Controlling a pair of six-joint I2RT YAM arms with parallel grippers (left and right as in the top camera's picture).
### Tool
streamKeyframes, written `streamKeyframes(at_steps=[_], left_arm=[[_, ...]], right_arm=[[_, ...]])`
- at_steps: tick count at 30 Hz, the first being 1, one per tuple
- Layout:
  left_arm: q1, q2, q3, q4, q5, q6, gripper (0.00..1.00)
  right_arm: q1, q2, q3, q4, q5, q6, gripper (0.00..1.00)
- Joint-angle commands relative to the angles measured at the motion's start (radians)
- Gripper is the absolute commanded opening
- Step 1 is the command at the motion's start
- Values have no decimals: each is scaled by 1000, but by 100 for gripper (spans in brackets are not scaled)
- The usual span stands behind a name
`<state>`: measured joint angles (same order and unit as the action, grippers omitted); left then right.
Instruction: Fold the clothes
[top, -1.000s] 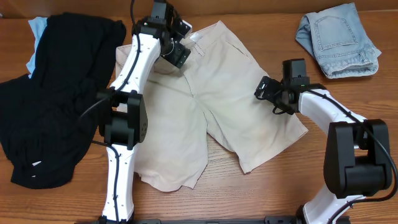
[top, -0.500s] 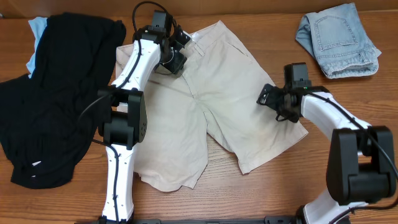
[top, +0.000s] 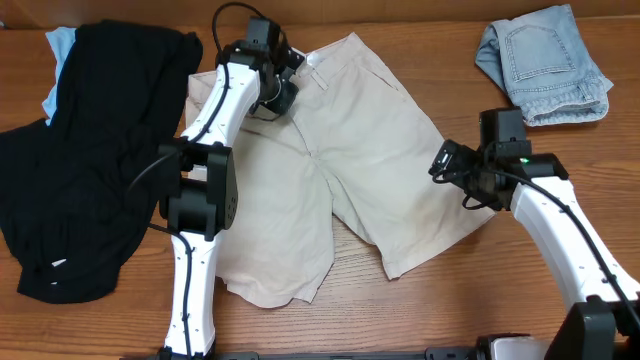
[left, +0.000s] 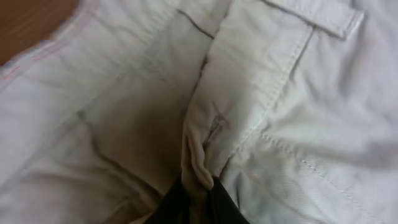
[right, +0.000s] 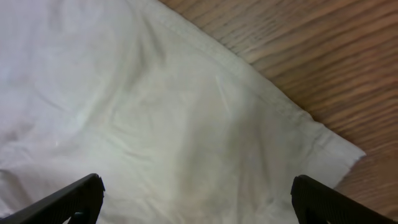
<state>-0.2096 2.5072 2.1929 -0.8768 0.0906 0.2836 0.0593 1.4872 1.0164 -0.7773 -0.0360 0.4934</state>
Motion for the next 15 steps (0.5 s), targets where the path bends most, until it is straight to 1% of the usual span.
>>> streamKeyframes(at_steps=[1,6,9,11,13,15], left_arm=[[16,-9,106,10,-135,-141,9],[31,-9,167,63,-208,-180,7],[37,-9,172,101,-259,-188,6],[41,-9,157,133,-285,-187,7],[42,-9,139,163,-308,-185,11],[46,-5,124,180,-319,-172,20]], right_arm=[[-3,-6,2,-31,16,-4,100],[22,-6,-1,-57,16,-3,100],[48,-6,-2,-68,8,-3,100],[64,-6,-3,-71,5,-3,100],[80,-6,-9,-68,-4,-3,100],[96,-5,-21,-63,-20,-3,100]])
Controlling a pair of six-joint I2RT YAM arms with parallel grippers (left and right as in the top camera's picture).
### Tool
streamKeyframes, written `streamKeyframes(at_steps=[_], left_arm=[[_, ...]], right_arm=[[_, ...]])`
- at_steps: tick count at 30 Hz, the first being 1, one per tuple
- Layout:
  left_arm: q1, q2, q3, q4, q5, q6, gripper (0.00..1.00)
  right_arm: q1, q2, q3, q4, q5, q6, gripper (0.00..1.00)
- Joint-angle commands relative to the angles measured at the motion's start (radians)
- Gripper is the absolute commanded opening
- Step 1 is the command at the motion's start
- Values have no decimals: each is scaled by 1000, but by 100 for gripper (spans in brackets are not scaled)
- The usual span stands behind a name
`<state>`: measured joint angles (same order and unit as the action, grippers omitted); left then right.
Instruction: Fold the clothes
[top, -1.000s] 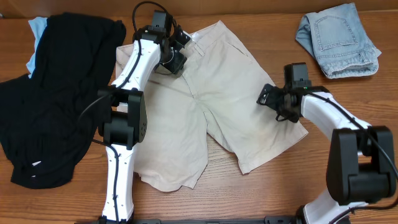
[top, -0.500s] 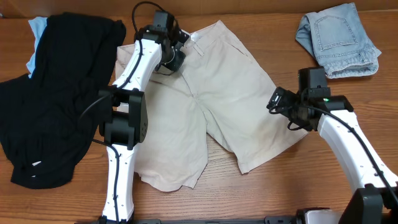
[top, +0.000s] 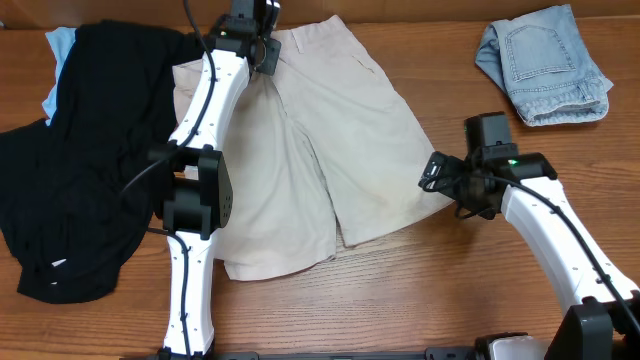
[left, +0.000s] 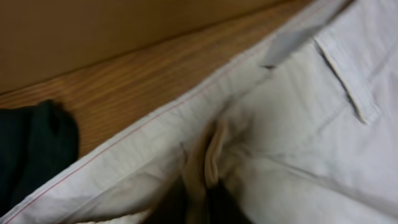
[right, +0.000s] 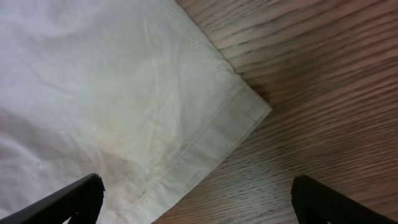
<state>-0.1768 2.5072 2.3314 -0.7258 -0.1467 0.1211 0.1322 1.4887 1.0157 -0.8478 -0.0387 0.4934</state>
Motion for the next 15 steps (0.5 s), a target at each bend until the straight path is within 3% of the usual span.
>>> streamKeyframes(at_steps=[1,3,7,9,15], left_arm=[[15,-4,-20,32,-92,-9,25],[19,5,-21,24,-115,-10,37],[32,8,-21,-19,-140,-10,70],[40,8,-20,-40,-145,-14,81],[48,-15,24,-176,-152,-35,93]], right_arm=[[32,-6,-29,11,-21,-3,100],[47,-6,-50,21,-26,-1,100],[64,-6,-74,31,-34,0,100],[65,-6,-77,31,-39,0,100],[65,-6,-134,39,-82,0,100]])
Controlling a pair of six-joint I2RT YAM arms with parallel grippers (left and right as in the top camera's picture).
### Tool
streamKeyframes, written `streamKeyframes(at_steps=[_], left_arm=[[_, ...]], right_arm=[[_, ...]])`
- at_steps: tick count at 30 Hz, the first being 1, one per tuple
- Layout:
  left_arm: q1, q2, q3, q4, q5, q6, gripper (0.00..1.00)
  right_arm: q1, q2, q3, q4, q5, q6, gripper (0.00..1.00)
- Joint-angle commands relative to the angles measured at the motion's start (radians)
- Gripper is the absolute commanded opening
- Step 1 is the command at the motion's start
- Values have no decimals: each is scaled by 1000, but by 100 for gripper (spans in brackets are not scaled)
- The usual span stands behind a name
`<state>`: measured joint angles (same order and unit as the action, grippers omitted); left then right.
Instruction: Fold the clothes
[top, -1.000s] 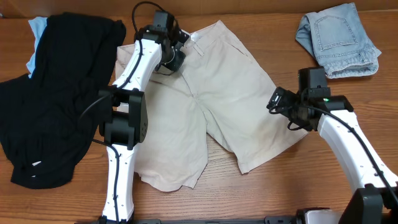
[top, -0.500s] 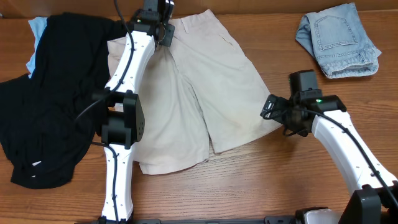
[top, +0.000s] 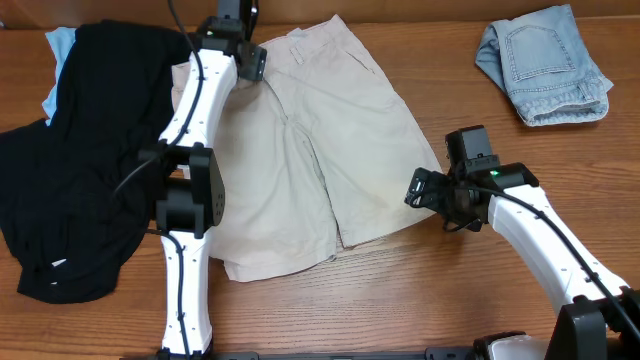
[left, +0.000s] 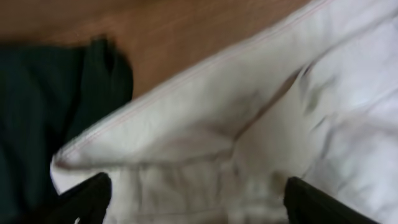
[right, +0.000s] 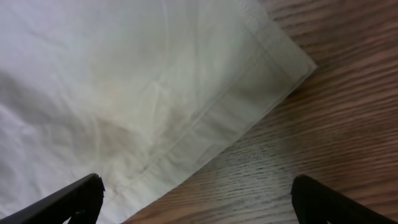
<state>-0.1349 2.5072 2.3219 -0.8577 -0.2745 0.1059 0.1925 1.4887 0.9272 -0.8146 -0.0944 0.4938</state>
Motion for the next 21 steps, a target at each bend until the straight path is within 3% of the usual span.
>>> streamKeyframes(at_steps=[1,7,13,14,20,21], left_arm=[[6,-21,52,-80,-24,-35,94],[3,-37,214,-307,113,-69,97],[-2,-37,287,-445,241,-69,98],[-3,-37,287,-457,249,-69,99],[-3,-35,286,-518,246,-68,100],[0,-34,284,-517,246,-68,100]], right_arm=[[5,-6,-61,15,-27,0,100],[5,-6,-135,129,-38,26,96],[5,-5,-171,243,-39,43,71],[5,-5,-173,246,-39,50,65],[5,-5,-175,257,-39,53,7],[5,-1,-175,274,-38,53,4]])
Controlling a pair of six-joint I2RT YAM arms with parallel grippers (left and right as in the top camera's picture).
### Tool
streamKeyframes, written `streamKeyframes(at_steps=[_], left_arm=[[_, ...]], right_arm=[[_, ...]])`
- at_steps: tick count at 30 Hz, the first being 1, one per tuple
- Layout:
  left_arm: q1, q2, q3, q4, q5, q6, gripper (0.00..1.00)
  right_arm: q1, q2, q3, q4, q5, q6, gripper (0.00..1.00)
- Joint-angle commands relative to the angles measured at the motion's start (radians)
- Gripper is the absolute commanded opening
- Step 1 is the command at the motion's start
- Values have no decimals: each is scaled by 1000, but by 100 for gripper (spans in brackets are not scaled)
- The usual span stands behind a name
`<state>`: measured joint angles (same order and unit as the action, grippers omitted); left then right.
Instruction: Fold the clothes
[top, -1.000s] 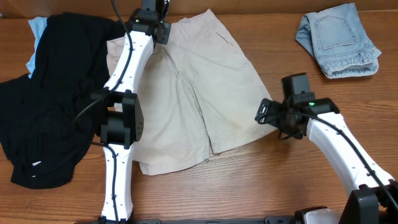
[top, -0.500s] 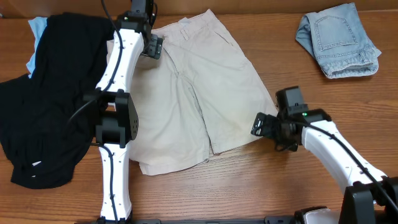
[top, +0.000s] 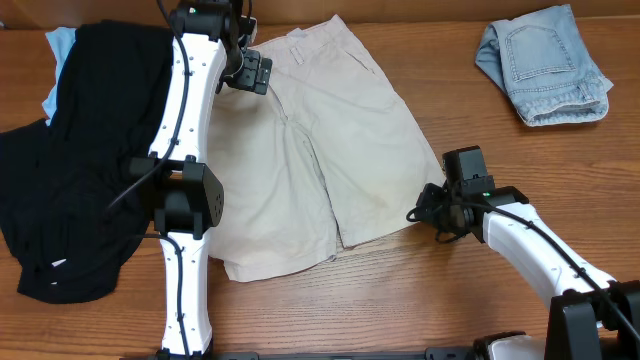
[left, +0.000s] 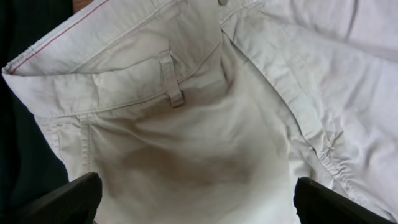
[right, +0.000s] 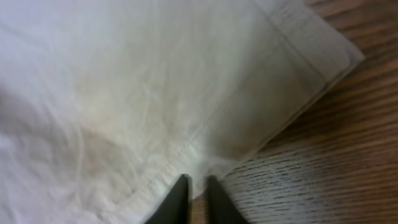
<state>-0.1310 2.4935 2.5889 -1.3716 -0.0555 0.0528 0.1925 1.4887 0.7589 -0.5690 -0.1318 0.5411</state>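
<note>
The beige shorts (top: 330, 140) lie flat on the table, waistband at the far edge and legs toward me. My left gripper (top: 250, 72) hangs open over the left end of the waistband (left: 171, 78); in the left wrist view the left gripper (left: 199, 208) has only cloth under it, and its fingers (left: 68, 199) stand wide apart. My right gripper (top: 428, 212) is at the hem corner of the right leg. In the right wrist view the right gripper (right: 198, 193) is shut on the hem (right: 249, 124), pinching its edge.
A black garment (top: 90, 150) is spread at the left, touching the shorts' left side, with a light blue cloth (top: 55, 45) behind it. Folded light denim jeans (top: 545, 60) lie at the far right. Bare wood (top: 420, 290) runs along the near side.
My right gripper was open over the leg hem and is now shut on its edge. The left gripper stays open and now looks down on the waistband and belt loop.
At first my left gripper was shut on the waistband near the fly, the shorts angled toward the right, the right gripper open over a leg. Then the shorts lay farther back and left, still held. Then the left was open. Now the right pinches the hem.
</note>
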Motion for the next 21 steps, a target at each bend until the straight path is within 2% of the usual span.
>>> streamKeyframes(at_steps=[1,14,21], left_arm=[[-4,-20,17,-3,27,-15,100],[-3,-19,17,-12,27,-15,100],[-10,-19,17,-17,32,-15,100]], right_arm=[[5,6,-7,42,-1,5,4],[0,168,-7,125,8,21,4],[-71,235,-7,161,31,44,4]])
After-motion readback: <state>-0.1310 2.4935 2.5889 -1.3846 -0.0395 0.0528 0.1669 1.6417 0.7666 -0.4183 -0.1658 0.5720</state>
